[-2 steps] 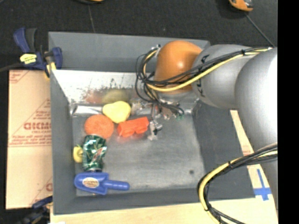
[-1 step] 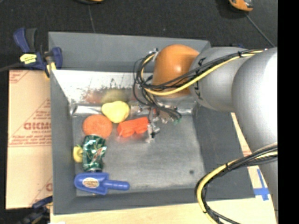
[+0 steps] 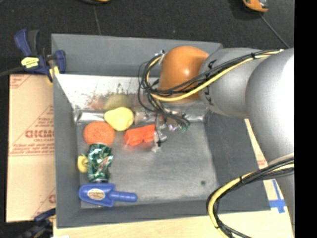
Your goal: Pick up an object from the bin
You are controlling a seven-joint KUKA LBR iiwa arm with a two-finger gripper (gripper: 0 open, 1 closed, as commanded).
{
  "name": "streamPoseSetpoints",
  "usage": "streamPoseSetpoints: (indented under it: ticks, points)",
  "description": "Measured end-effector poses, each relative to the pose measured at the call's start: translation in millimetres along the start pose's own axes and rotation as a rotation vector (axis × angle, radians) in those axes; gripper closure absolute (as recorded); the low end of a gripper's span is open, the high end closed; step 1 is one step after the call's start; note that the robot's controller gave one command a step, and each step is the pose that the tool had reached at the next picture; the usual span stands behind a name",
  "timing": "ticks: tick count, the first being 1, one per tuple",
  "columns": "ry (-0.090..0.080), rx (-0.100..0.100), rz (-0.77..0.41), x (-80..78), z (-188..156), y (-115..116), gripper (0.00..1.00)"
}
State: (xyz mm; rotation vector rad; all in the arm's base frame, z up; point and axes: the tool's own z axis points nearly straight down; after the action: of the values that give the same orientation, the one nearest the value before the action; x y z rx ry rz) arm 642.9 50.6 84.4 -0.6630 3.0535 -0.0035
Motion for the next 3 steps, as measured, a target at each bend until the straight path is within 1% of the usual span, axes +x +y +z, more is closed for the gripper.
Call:
streamPoseSetpoints:
  ticks: [1, 2, 3]
  points:
    - [-0.003, 0.001, 0.048, 14.6, 11.5, 2.2, 0.00]
    - [-0.016, 0.002, 0.042, 17.1, 11.0, 18.8, 1.00]
    - [-0.016, 0.002, 0.042, 17.1, 11.0, 18.8, 1.00]
